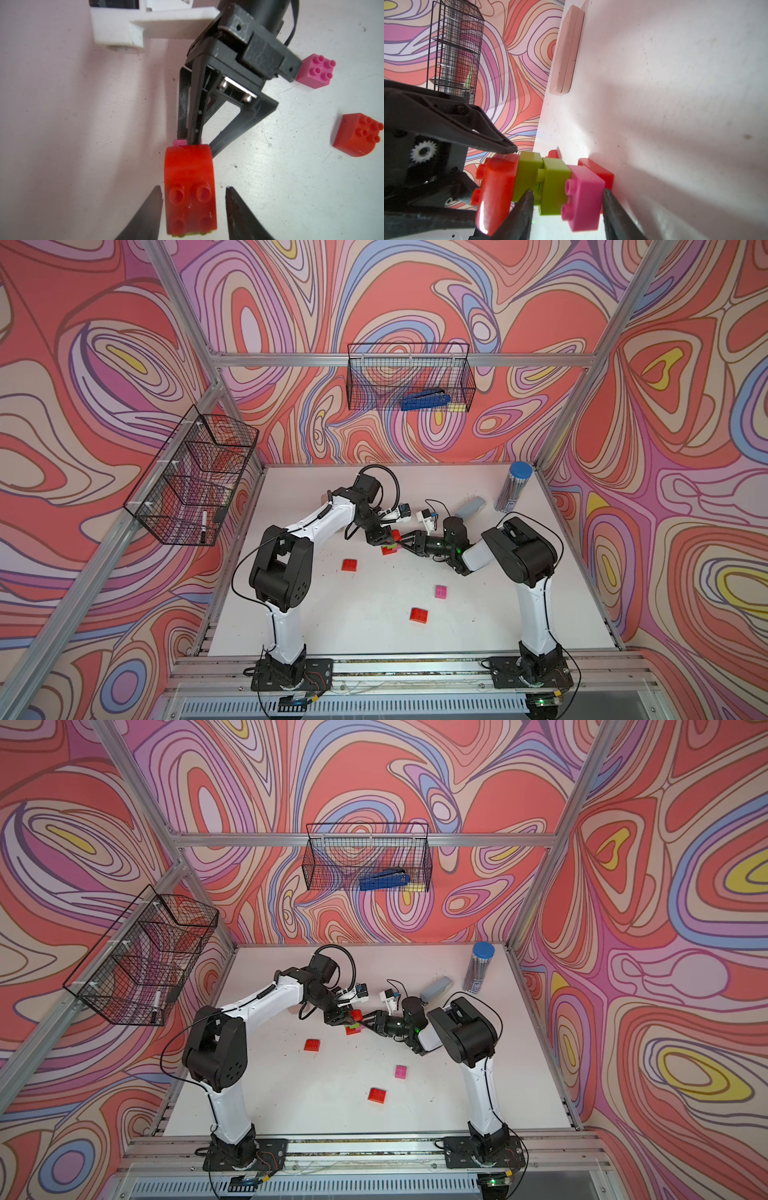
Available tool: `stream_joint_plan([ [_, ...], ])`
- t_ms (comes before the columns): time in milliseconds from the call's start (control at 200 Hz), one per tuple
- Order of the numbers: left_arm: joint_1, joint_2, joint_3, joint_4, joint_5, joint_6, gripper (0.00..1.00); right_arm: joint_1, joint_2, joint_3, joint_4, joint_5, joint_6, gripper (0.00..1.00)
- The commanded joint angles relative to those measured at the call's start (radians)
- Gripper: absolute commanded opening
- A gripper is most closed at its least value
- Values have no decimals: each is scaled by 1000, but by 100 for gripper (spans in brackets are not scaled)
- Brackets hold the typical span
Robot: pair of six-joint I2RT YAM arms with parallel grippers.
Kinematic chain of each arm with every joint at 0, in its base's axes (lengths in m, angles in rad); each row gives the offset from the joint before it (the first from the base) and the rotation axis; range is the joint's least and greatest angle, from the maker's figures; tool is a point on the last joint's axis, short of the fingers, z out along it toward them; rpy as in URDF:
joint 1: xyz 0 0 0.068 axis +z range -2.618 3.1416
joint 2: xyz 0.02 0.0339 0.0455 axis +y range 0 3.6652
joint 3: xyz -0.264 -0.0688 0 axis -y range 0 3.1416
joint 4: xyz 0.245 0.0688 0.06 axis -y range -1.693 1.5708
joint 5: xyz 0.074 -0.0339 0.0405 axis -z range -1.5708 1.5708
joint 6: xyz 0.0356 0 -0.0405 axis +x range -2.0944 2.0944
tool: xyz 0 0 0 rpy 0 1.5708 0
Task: Assemble the letter s with lego
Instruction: Assemble the lego brick with the lego brick.
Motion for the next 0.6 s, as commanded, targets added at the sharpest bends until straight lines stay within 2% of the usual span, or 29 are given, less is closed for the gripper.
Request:
stream_joint_plan([
  [0,-2,24,29,-32,-2,7,49,-6,92,-69,-308,132,-53,53],
  [225,-6,34,27,-30,-23,9,44,-6,80,-82,-304,143,-57,55],
  [596,-9,34,30,-29,-32,7,44,-9,49,-89,-300,142,-55,57],
])
